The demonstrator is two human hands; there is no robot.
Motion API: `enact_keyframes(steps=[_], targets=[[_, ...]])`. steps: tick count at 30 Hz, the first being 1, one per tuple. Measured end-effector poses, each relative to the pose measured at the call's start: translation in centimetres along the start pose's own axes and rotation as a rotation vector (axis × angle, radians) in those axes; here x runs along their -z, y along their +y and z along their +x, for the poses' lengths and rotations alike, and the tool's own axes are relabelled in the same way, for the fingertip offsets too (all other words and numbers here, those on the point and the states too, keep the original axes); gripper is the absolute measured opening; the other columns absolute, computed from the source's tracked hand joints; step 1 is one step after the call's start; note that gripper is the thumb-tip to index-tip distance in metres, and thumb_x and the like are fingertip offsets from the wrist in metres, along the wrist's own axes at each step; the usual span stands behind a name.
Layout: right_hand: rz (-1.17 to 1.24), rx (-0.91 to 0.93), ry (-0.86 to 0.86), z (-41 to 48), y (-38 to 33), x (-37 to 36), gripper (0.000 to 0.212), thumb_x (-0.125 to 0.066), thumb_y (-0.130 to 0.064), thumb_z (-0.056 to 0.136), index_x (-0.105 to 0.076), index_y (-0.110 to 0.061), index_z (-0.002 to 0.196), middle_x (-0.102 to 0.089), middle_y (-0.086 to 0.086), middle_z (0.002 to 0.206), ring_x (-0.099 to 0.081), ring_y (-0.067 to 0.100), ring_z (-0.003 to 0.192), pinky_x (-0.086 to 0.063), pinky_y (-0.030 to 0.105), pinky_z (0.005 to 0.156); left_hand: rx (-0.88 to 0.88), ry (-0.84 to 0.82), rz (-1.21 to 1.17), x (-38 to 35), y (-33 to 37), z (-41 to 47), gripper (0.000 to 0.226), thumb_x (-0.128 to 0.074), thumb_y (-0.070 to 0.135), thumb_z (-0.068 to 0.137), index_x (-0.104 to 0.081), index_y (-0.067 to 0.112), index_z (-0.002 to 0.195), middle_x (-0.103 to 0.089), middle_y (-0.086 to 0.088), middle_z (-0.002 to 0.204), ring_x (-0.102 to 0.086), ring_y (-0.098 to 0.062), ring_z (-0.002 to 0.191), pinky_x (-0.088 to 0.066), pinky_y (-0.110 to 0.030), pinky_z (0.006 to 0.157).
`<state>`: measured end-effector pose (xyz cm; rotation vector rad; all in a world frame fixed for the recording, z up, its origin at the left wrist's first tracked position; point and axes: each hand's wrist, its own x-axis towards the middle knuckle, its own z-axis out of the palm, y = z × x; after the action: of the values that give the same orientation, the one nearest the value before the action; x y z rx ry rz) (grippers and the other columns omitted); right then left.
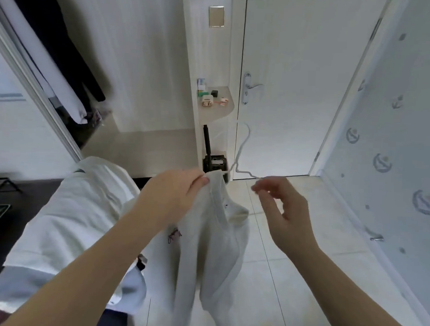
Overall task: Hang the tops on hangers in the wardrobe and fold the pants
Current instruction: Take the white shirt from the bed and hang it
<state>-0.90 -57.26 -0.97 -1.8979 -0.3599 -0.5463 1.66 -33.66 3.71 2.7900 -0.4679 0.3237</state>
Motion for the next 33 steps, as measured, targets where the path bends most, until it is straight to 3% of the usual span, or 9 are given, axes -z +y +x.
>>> enact_keyframes(steps=[5,9,14,17,20,22,24,30,33], targets=[[-0.073,-0.247,-0.609,-3.5,2.4,-4.1,0.035,-0.061,-0.030,0.098,-0.054,-0.027,0.131,-0.062,-0.013,0.121,-0.055,0.006,0.112,-0.045,0.029,0.097,0.086,0.119,-0.278,-2.9,0.2,-2.7,0.032,-0.043,0.041,0.103,-0.061,0.022,0.085,-0.059,0.009,0.067,-0.057,-0.011,0.067,-0.046,-0.036,0.064],[-0.158,-0.167,-0.521,-4.2,3.2,-5.8,0.014,-0.061,-0.025,0.098,-0.061,-0.011,0.093,-0.059,-0.001,0.089,-0.051,0.021,0.090,-0.043,0.037,0.085,0.147,0.156,-0.373,-4.1,-0.3,-4.3,0.031,-0.053,0.027,0.104,-0.051,0.027,0.072,-0.048,0.011,0.056,-0.050,-0.008,0.057,-0.031,-0.019,0.055],[-0.023,-0.219,-0.596,-5.5,4.9,-6.0,0.026,-0.061,-0.037,0.095,-0.048,-0.032,0.073,-0.050,-0.011,0.068,-0.045,0.010,0.063,-0.037,0.023,0.061,0.207,0.183,-0.387,-4.5,-1.9,-5.6,0.032,-0.051,0.028,0.105,-0.054,0.019,0.074,-0.048,0.006,0.057,-0.049,-0.014,0.057,-0.035,-0.021,0.054],[-0.150,-0.283,-0.765,-6.4,7.6,-6.5,0.027,-0.058,-0.044,0.097,-0.066,-0.018,0.093,-0.068,-0.003,0.084,-0.062,0.016,0.080,-0.051,0.039,0.087,0.213,0.172,-0.380,-4.6,-2.6,-6.4,0.035,-0.051,0.029,0.105,-0.052,0.019,0.071,-0.046,0.006,0.055,-0.046,-0.014,0.053,-0.033,-0.021,0.051],[-0.468,-0.216,-0.835,-7.4,11.0,-6.5,0.032,-0.054,-0.051,0.097,-0.065,-0.021,0.098,-0.070,-0.006,0.099,-0.056,0.010,0.114,-0.012,0.050,0.121,0.243,0.147,-0.383,-4.3,-3.8,-7.4,0.038,-0.053,0.029,0.104,-0.047,0.028,0.066,-0.046,0.005,0.055,-0.044,-0.011,0.051,-0.033,-0.017,0.051],[-0.623,-0.180,-0.855,-7.8,12.8,-6.2,0.028,-0.055,-0.054,0.095,-0.064,-0.027,0.095,-0.066,-0.013,0.113,-0.034,0.002,0.141,0.010,0.055,0.120,0.262,0.119,-0.376,-4.1,-4.6,-8.1,0.033,-0.055,0.028,0.102,-0.054,0.027,0.069,-0.051,0.005,0.058,-0.046,-0.010,0.052,-0.034,-0.017,0.051],[-0.702,-0.144,-0.843,-8.0,13.8,-5.6,0.023,-0.055,-0.053,0.095,-0.065,-0.034,0.102,-0.063,-0.016,0.121,-0.026,0.001,0.146,0.018,0.057,0.116,0.271,0.076,-0.362,-3.9,-5.4,-8.9,0.029,-0.056,0.028,0.102,-0.060,0.028,0.073,-0.054,0.009,0.059,-0.049,-0.009,0.054,-0.035,-0.016,0.052],[-0.763,-0.032,-0.665,-7.3,14.8,-3.7,0.010,-0.065,-0.037,0.093,-0.071,-0.031,0.099,-0.067,-0.016,0.109,-0.047,0.008,0.133,0.009,0.058,0.118,0.276,0.002,-0.310,-3.7,-7.7,-10.6,0.029,-0.057,0.029,0.101,-0.063,0.030,0.073,-0.054,0.002,0.056,-0.053,-0.017,0.059,-0.038,-0.022,0.055],[-0.726,0.007,-0.568,-6.3,14.2,-2.8,0.003,-0.074,-0.031,0.089,-0.073,-0.028,0.091,-0.068,-0.016,0.096,-0.055,0.012,0.125,0.002,0.058,0.118,0.269,-0.117,-0.282,-4.1,-8.4,-11.0,0.033,-0.055,0.032,0.101,-0.064,0.013,0.076,-0.052,-0.007,0.057,-0.050,-0.023,0.059,-0.041,-0.037,0.060]])
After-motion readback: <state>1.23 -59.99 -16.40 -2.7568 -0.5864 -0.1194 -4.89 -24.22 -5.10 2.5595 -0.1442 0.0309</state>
